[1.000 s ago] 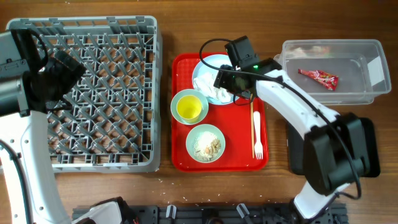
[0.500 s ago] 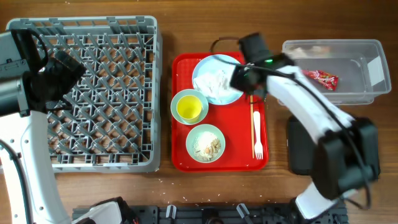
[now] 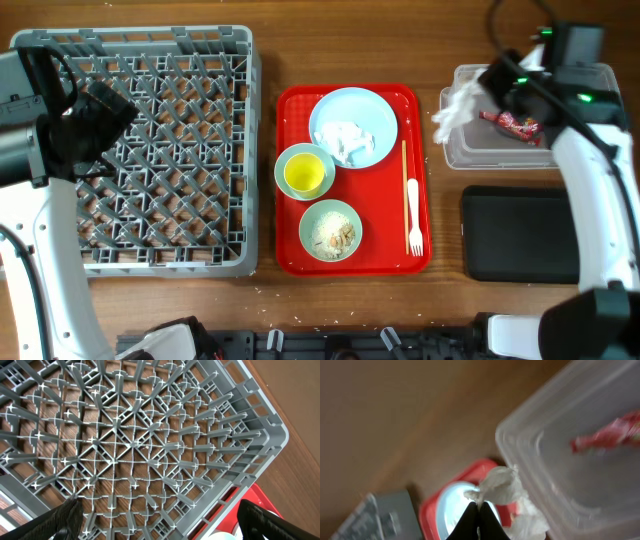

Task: Sort waste into correct bins and load items into the dishwasher rack
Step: 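Carry the red wrapper to the clear bin and release it, then grasp the white tissue on the plate with the right gripper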

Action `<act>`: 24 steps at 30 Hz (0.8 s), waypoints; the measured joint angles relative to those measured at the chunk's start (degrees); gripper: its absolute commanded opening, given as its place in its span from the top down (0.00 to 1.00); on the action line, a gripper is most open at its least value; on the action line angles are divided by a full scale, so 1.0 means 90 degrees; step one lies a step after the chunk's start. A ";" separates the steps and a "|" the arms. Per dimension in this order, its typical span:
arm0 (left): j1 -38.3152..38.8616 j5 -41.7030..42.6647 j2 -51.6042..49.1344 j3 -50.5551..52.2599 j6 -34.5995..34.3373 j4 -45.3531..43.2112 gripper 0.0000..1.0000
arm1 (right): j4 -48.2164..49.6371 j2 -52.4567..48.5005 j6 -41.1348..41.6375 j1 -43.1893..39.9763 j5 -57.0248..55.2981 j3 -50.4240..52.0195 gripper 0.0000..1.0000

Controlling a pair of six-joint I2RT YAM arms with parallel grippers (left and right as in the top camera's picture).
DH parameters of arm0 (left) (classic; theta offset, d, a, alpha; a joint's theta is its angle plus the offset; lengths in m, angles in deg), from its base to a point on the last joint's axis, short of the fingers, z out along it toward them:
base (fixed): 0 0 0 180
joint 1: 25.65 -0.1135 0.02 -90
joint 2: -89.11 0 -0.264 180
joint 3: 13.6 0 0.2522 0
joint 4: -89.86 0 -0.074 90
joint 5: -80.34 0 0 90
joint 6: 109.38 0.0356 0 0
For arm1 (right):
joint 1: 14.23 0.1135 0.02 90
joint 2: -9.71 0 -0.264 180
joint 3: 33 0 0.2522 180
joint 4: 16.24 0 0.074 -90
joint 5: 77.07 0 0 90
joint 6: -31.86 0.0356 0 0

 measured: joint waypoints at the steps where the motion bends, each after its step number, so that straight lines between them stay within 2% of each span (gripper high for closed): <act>1: 0.0000 0.0000 0.0000 0.0000 0.0000 0.0000 0.00 | 0.0131 0.0146 0.0002 -0.0223 0.0046 0.0000 0.96; 5: 0.0000 0.0000 0.0000 0.0000 0.0000 0.0000 0.00 | 0.0335 0.0423 0.0022 -0.1059 0.0109 0.0000 0.93; 6: 0.0000 0.0000 0.0000 0.0000 0.0000 0.0000 0.00 | 0.0277 0.0410 0.0019 -0.1178 0.0085 0.0000 0.66; 7: 0.0000 0.0000 0.0000 0.0000 0.0000 0.0000 0.00 | 0.0255 0.0384 0.0007 -0.1197 0.0036 0.0000 0.26; 8: 0.0000 0.0000 0.0000 0.0000 0.0000 0.0000 0.00 | 0.0236 0.0294 -0.0036 -0.1188 0.0032 0.0000 0.11; 11: 0.0000 0.0000 0.0000 0.0000 0.0000 0.0000 0.00 | 0.0148 -0.0070 -0.0262 -0.1190 0.0214 -0.0002 0.12; 15: 0.0000 0.0000 0.0000 0.0000 0.0000 0.0000 0.00 | 0.0172 -0.0323 -0.1260 -0.0906 0.1542 0.0000 0.10; 21: 0.0000 0.0000 0.0000 0.0000 0.0000 0.0000 0.00 | 0.0148 -0.0323 -0.1870 0.0578 0.1775 0.0000 0.10; 24: 0.0000 0.0000 0.0000 0.0000 0.0000 0.0000 0.00 | 0.0104 -0.0340 -0.1863 0.1622 0.1355 0.0000 0.23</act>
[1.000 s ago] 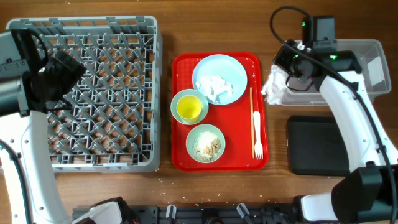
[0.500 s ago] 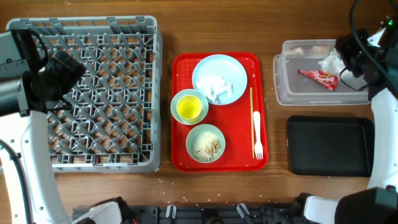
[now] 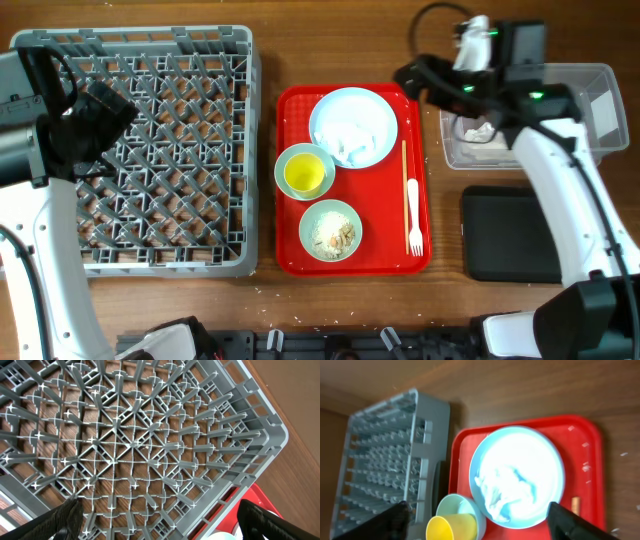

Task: Sort waste into correct bins and load items into the dishwasher rack
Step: 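Grasp the white tissue on the plate with the right gripper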

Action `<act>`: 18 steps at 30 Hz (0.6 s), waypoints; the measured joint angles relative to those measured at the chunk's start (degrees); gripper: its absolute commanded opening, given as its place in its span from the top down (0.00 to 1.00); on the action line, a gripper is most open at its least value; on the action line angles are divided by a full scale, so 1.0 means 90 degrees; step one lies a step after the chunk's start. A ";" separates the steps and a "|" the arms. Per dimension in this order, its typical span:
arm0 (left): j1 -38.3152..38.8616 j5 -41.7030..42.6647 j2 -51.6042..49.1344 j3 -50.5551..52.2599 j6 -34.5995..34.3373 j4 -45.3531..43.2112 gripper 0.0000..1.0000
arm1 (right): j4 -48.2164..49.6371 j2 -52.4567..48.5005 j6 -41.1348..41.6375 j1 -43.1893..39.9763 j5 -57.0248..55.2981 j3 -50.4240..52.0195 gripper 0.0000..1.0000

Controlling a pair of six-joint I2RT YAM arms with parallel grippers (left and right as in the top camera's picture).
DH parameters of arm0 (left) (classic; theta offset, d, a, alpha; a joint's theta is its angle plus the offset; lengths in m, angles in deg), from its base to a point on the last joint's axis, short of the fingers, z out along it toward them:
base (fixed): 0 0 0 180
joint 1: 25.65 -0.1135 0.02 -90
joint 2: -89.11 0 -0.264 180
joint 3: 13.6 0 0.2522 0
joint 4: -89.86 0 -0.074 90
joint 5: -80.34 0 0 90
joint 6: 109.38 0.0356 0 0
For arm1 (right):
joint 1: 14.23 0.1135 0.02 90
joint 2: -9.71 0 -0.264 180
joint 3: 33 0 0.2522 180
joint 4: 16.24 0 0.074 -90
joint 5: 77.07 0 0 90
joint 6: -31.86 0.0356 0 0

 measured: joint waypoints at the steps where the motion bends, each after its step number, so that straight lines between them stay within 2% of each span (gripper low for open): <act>1: 0.0000 0.0000 0.0000 0.0000 0.0000 0.0000 0.00 | -0.0027 -0.0061 0.0165 0.0393 -0.0401 0.0000 0.27; 3: 0.0000 0.0000 0.0000 0.0000 0.0000 0.0000 0.00 | -0.0022 -0.0253 0.0437 0.0901 -0.0974 0.0005 0.33; 7: 0.0000 0.0000 0.0000 0.0000 0.0000 -0.0002 0.00 | 0.0172 -0.1285 0.1100 0.1749 -0.2300 0.0109 0.38; 11: 0.0000 0.0002 0.0000 0.0000 0.0000 -0.0002 0.00 | 0.0384 -0.2091 0.1564 0.1846 -0.2599 0.0151 0.42; 13: 0.0000 0.0000 0.0000 0.0000 0.0000 -0.0002 0.00 | 0.0447 -0.2463 0.1761 0.1843 -0.2686 0.0177 0.48; 16: 0.0000 0.0000 0.0000 0.0000 0.0000 0.0000 0.00 | 0.0556 -0.2676 0.1870 0.1843 -0.2727 0.0180 0.57; 18: 0.0000 0.0000 0.0000 0.0000 0.0000 0.0000 0.00 | 0.0566 -0.2684 0.1916 0.1843 -0.2730 0.0182 0.59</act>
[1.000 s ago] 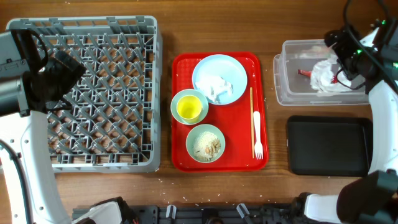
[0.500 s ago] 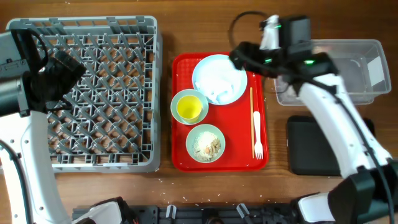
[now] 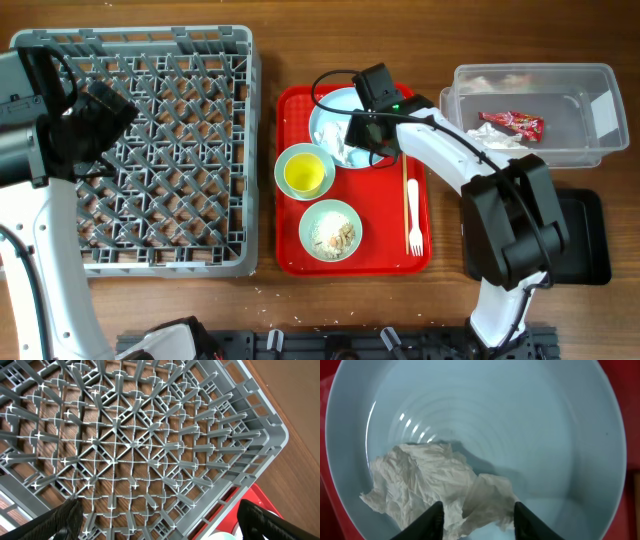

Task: Sort waste into correct bins and load items into the dishwasher rack
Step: 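Grasp the white tissue on the plate with the right gripper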

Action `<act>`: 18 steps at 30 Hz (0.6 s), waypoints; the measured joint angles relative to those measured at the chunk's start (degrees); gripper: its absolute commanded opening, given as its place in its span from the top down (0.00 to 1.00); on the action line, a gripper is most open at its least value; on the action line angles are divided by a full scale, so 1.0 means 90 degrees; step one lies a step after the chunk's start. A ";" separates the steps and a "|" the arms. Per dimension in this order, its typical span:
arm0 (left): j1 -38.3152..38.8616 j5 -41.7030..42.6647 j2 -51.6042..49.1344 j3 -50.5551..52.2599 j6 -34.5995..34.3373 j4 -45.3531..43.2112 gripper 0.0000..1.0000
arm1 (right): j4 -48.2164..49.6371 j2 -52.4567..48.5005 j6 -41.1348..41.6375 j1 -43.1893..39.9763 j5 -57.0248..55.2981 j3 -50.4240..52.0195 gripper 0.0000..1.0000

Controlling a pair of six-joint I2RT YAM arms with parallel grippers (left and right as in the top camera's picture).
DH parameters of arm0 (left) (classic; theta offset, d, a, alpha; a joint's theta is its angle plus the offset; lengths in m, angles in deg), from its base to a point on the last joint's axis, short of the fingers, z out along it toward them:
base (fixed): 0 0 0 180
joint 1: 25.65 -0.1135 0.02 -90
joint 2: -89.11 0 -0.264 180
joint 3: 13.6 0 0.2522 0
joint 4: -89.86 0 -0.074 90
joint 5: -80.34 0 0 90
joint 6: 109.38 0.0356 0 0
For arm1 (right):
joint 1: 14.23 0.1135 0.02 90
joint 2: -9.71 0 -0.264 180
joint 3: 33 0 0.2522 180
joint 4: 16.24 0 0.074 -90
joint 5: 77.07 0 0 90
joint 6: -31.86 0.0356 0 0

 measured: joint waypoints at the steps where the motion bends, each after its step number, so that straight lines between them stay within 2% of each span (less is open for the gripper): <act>1: 0.0000 0.0000 0.0000 0.0000 0.0000 -0.0002 0.00 | 0.0051 0.0000 0.0024 0.0000 -0.0002 0.0000 0.58; 4: 0.0000 0.0000 0.0000 0.0000 0.0000 0.0000 0.00 | 0.0078 0.0000 0.0022 0.0000 -0.0017 -0.0002 0.53; 8: 0.0000 0.0000 0.0000 0.0000 0.0000 -0.0002 0.00 | 0.0134 -0.0002 0.0095 0.0000 -0.0022 0.0119 0.53; 9: 0.0000 0.0000 0.0000 0.0000 0.0000 0.0000 0.00 | 0.0172 -0.0010 0.0107 0.0000 -0.0022 0.0209 0.57; 10: 0.0000 0.0000 0.0000 0.0000 0.0000 0.0000 0.00 | 0.0182 -0.0010 0.0117 0.0000 -0.0022 0.0233 0.65; 13: 0.0000 0.0000 0.0000 0.0000 0.0000 0.0000 0.00 | 0.0284 -0.0010 0.0194 0.0000 -0.0019 0.0243 0.96; 18: 0.0000 0.0000 0.0000 0.0000 0.0000 0.0000 0.00 | 0.0265 -0.0007 0.0231 -0.0056 -0.0022 0.0243 0.96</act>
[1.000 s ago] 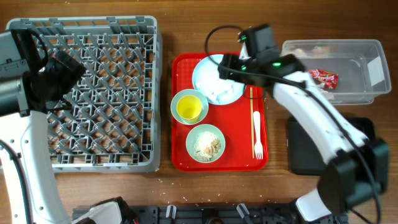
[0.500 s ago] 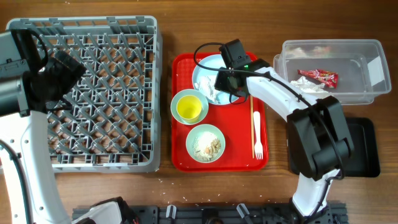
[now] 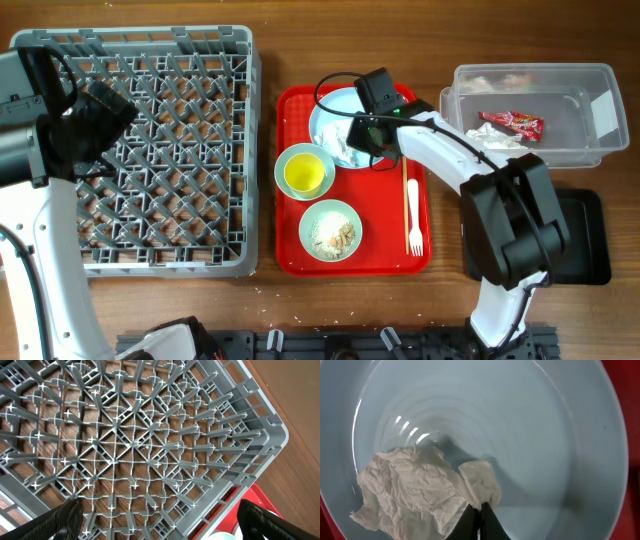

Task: Sort waste into correct bins and load items into the dishwasher rack
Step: 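Grasp the white tissue on the plate with the right gripper, then drop the tissue into the clear bin with the right gripper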

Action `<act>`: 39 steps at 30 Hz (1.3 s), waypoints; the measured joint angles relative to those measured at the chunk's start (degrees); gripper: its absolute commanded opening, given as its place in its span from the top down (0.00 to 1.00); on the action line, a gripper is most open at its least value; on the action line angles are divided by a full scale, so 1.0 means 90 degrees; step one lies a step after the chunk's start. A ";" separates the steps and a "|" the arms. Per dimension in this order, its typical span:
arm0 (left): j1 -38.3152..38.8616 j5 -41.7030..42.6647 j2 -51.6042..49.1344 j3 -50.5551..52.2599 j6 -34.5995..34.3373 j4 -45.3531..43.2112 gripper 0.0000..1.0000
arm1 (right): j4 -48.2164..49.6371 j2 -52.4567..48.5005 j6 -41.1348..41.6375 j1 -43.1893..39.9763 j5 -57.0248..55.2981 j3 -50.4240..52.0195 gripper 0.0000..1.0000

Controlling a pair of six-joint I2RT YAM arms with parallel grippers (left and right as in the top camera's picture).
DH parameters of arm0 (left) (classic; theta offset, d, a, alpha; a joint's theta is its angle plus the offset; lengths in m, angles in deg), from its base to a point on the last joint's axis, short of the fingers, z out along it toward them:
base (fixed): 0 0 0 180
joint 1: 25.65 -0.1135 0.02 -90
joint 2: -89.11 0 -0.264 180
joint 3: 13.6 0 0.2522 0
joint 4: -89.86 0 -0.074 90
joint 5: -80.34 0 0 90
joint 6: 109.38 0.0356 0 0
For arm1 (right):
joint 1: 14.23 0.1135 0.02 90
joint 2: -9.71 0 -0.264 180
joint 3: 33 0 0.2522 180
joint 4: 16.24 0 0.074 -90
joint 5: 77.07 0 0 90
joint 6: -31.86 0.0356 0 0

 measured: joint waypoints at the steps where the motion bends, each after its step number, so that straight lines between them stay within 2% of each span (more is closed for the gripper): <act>1: 0.0000 0.0000 0.0000 0.0000 0.0000 0.0000 0.00 | -0.0012 0.0012 0.0000 -0.0070 0.0000 0.0000 0.96; 5: 0.0000 0.0000 0.0000 0.0000 0.0000 -0.0002 0.00 | -0.0112 0.0663 0.0000 -0.0687 0.0010 0.0000 0.96; 12: 0.0000 0.0000 0.0000 0.0000 0.0000 -0.0002 0.00 | -0.0622 0.2888 -0.0002 -0.2560 -0.0022 -0.0109 0.96; 17: 0.0000 0.0000 0.0000 0.0000 0.0000 -0.0002 0.00 | -0.1183 0.3155 0.0000 -0.3733 -0.0437 -0.0112 0.96; 18: 0.0000 0.0000 0.0000 0.0000 0.0000 0.0000 0.00 | -0.1190 0.3128 0.0000 -0.3806 -0.0563 -0.0112 0.86; 19: 0.0000 0.0000 0.0000 0.0000 0.0000 0.0000 0.00 | -0.1183 0.3055 0.0000 -0.3917 -0.0797 -0.0112 0.68; 20: 0.0000 0.0000 0.0000 0.0000 0.0000 0.0000 0.00 | -0.1166 0.2946 -0.0007 -0.4000 -0.0971 -0.0112 0.44; 22: 0.0000 0.0000 0.0000 0.0000 0.0000 -0.0002 0.00 | -0.1083 0.2696 -0.0138 -0.4107 -0.1122 -0.0112 0.10; 23: 0.0000 0.0000 0.0000 0.0000 0.0000 0.0000 0.00 | -0.1015 0.2560 -0.0289 -0.4124 -0.1117 -0.0109 0.03; 27: 0.0000 0.0000 0.0000 0.0000 0.0000 0.0000 0.00 | -0.0765 0.2297 -0.1460 -0.4129 -0.0231 -0.0109 0.05; 33: 0.0000 0.0000 0.0000 0.0000 0.0000 0.0000 0.00 | -0.0544 0.2584 -0.2613 -0.4051 0.2992 -0.0107 0.07; 36: 0.0000 0.0000 0.0000 0.0000 0.0000 0.0000 0.00 | -0.0537 0.2977 -0.2807 -0.3400 0.3888 -0.0107 0.04; 39: 0.0000 0.0000 0.0000 0.0000 0.0000 -0.0002 0.00 | -0.0527 0.3011 -0.2934 -0.2208 0.4056 -0.0107 0.05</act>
